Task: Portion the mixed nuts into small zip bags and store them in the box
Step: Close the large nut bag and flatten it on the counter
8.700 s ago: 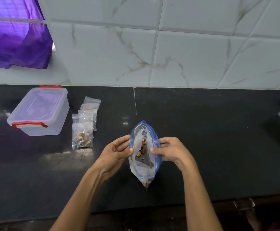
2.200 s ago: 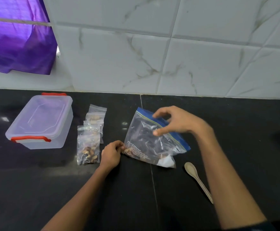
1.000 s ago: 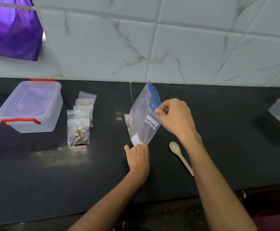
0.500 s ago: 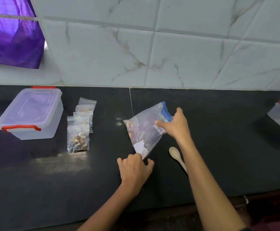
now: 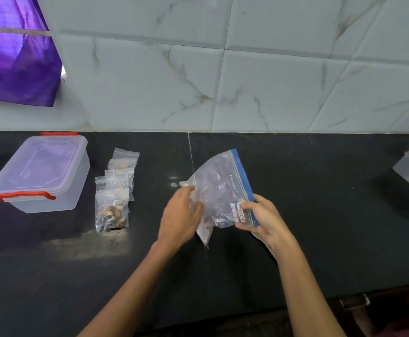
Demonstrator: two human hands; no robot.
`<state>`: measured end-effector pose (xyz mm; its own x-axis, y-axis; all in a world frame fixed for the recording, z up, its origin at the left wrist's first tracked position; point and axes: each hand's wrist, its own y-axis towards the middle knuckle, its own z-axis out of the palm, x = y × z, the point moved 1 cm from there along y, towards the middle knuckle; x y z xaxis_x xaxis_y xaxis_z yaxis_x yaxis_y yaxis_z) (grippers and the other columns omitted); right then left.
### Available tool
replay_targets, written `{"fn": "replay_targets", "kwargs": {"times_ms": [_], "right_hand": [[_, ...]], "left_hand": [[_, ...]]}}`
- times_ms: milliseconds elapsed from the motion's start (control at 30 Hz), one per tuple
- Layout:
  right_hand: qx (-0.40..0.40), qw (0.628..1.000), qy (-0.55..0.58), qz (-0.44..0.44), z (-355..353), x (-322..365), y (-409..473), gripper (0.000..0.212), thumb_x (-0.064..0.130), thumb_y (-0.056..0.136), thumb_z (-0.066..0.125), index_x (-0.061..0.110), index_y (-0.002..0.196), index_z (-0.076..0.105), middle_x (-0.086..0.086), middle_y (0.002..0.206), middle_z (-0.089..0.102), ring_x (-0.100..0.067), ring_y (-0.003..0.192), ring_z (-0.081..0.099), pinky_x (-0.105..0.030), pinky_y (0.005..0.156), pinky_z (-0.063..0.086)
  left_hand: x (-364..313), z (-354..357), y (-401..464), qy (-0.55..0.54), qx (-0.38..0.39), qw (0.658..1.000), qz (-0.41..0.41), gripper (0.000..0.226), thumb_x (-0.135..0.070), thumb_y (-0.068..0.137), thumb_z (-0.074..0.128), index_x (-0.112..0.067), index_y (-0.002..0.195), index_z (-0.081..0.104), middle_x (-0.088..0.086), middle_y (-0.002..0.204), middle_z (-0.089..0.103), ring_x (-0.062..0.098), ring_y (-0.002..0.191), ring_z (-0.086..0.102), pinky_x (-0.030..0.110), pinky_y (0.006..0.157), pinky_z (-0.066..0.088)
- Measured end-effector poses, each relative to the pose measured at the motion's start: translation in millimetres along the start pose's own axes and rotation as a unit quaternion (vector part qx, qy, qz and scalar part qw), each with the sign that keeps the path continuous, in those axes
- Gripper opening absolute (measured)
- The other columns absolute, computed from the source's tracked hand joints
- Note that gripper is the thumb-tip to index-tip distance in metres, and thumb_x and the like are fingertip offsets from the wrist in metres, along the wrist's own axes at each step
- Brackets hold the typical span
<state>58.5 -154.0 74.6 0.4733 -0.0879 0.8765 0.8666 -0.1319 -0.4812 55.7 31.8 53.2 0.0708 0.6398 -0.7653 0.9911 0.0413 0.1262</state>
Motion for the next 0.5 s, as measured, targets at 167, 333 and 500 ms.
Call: {"fn": "replay_targets", "kwargs": {"times_ms": [167, 333, 500], "right_hand": [[-0.064, 0.989, -0.120, -0.065, -19.6, 6.2, 15.6, 0.027, 0.033, 0.088, 0.065, 0.014, 0.107, 0.061, -0.004, 0.097, 0.070, -0.015, 0.083, 0.068, -0.029, 0.062, 0.057], [-0.075, 0.974, -0.122, -0.176, -24.6, 20.6, 32.6, 0.017, 0.023, 0.085, 0.070, 0.016, 0.100, 0.066, -0.011, 0.098, 0.070, -0.024, 0.086, 0.070, -0.042, 0.074, 0.059], [-0.139, 0.951, 0.231, -0.151, 0.6, -12.1, 32.9, 0.078, 0.047, 0.065, 0.081, 0.020, 0.130, 0.049, 0.001, 0.116, 0.066, -0.017, 0.103, 0.065, -0.039, 0.092, 0.052]], "left_hand": [[8.6, 33.5, 2.2, 0.080, 0.162, 0.983, 0.038, 0.058, -0.041, 0.100, 0.037, -0.012, 0.149, 0.025, 0.005, 0.158, 0.022, 0.019, 0.144, 0.022, 0.031, 0.115, 0.022], [24.7, 44.8, 1.3, 0.110, 0.217, 0.970, 0.014, 0.064, -0.046, 0.100, 0.030, -0.011, 0.151, 0.016, 0.005, 0.160, 0.010, 0.021, 0.147, 0.012, 0.036, 0.118, 0.018], [35.8, 52.4, 1.9, 0.176, 0.221, 0.959, -0.024, 0.068, -0.050, 0.100, 0.026, -0.014, 0.153, 0.002, 0.001, 0.161, -0.002, 0.025, 0.148, 0.002, 0.042, 0.120, 0.011]]}}
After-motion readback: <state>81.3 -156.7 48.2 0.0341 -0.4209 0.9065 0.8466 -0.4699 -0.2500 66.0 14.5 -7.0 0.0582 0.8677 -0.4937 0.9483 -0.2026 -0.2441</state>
